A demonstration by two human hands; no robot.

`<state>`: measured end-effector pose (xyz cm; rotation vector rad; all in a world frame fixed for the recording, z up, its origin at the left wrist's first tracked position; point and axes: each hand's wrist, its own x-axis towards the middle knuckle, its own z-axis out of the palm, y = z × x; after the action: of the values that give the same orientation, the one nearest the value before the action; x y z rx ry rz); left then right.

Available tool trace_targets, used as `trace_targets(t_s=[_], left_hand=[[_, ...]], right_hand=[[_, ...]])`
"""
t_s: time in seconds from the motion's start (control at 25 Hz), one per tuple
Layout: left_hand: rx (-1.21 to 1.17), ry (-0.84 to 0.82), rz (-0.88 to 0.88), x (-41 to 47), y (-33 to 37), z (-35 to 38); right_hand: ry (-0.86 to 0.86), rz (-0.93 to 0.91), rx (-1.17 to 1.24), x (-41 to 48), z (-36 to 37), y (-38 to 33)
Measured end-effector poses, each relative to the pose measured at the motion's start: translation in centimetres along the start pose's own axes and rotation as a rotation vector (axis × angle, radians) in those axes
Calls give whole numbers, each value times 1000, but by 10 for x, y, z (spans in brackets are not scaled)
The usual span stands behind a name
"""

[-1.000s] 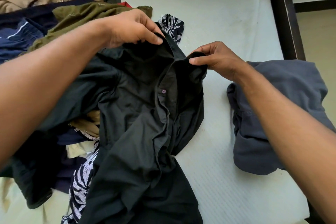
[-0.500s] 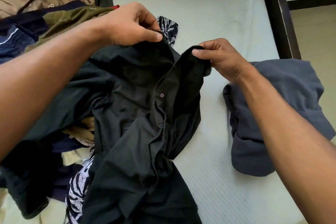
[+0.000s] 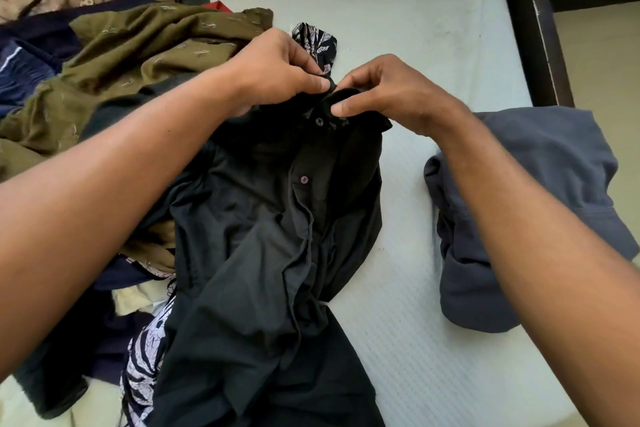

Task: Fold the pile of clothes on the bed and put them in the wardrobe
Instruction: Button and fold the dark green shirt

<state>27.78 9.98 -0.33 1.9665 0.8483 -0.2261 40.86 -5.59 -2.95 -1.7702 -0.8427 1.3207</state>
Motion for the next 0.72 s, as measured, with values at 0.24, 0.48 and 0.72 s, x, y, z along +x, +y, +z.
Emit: trace_targets(t_s=[0.24, 0.48, 0.72], left_hand=[[-106, 30, -33, -3, -9, 2], [-97, -24, -6, -4, 0, -5], [-97, -88, -1, -6, 4, -3]], right_hand=[[147, 3, 626, -5, -1, 37], [29, 114, 452, -10, -5, 30], [-65, 79, 167, -4, -8, 8]])
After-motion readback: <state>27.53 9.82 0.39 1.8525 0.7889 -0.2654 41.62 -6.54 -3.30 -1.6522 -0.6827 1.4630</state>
